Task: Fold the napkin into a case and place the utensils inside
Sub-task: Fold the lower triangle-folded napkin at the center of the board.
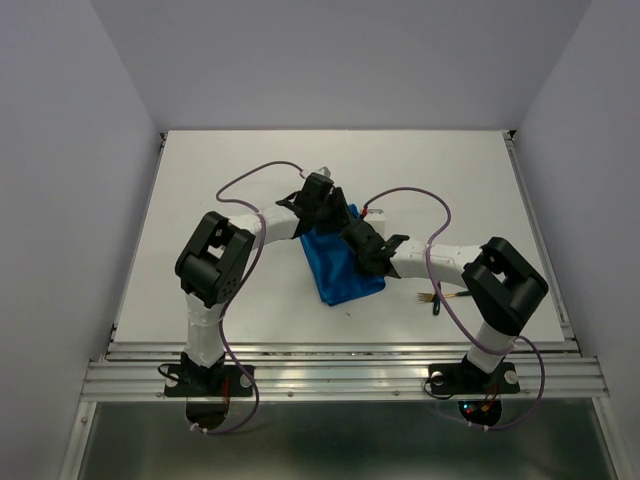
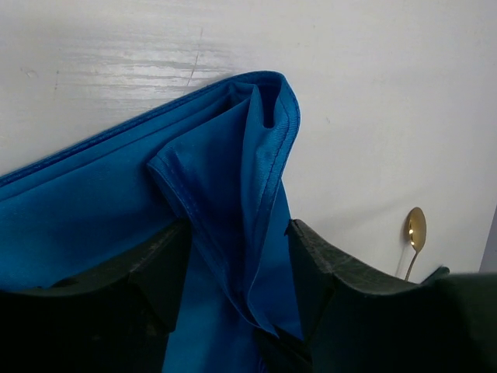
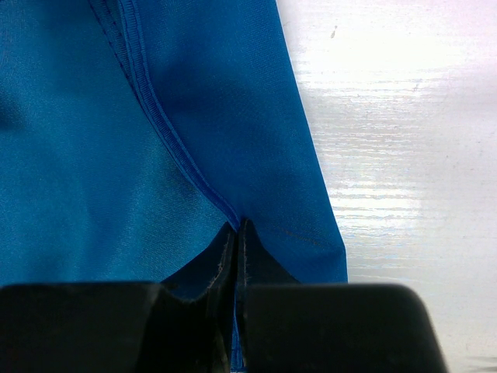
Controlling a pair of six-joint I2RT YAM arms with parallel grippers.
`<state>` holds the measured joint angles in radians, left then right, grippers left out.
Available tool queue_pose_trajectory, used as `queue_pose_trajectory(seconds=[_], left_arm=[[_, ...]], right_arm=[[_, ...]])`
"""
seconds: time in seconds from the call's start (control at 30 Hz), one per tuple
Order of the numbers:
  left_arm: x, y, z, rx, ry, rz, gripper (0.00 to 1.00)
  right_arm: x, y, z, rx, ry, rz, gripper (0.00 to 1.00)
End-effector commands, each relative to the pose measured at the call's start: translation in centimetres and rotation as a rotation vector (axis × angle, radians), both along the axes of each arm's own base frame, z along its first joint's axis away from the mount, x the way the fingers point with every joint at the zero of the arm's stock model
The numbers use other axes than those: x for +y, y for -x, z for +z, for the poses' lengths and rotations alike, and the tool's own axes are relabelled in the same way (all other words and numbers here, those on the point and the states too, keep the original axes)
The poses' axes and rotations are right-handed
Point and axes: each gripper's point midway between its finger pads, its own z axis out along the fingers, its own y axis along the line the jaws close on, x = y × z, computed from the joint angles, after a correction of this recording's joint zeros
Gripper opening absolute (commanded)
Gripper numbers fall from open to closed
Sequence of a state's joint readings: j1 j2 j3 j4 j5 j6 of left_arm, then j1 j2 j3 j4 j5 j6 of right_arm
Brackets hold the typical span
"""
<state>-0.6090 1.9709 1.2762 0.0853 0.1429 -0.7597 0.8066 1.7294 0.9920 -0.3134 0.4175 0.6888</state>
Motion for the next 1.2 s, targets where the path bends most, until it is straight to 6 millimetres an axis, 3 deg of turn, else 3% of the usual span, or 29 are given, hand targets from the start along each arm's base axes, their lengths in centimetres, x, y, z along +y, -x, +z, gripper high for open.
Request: queue_pose_trajectory(seconds=[0.0,0.47,0.63,0.67,0.77,0.9,1.17], left_arm=[[-0.7,-0.8,1.3,-0.033,0.013,-0.003,0.58],[-0.5,-0.8,0.3,-0.021,0.02,0.006,0.31],[-0.7,-0.6,0.0,-0.019,0.052,-0.014,0.11],[-0.5,-0.6,-0.3,-0.013,0.057,-0.019,0.0],[0.0,-0.7,-1.0,-0.017,0.066,-0.024,0.0],[0.7,-0.9,-1.6,-0.037,0.076,-0.037,0.0],[-0.1,-0.6,-2.1,-0.04,0.11,-0.078,0.0]], right_arm=[[0.0,0.7,0.3,0.014,-0.004,0.006,0.01],[-0.2,0.9,0.3,0.014,-0.007,0.002,0.01],[-0.1,0.9,0.1,0.019,-0.006,-0.003,0.01],[-0.1,1.0,0.1,0.022,-0.008,-0.003,0.01],[-0.2,1.1,0.0,0.023,-0.007,-0.003,0.02],[-0.1,1.0,0.9,0.009,-0.021,0.002,0.21],[0.1,-1.2,7.2,-0.098,-0.127,-0.007,0.36]])
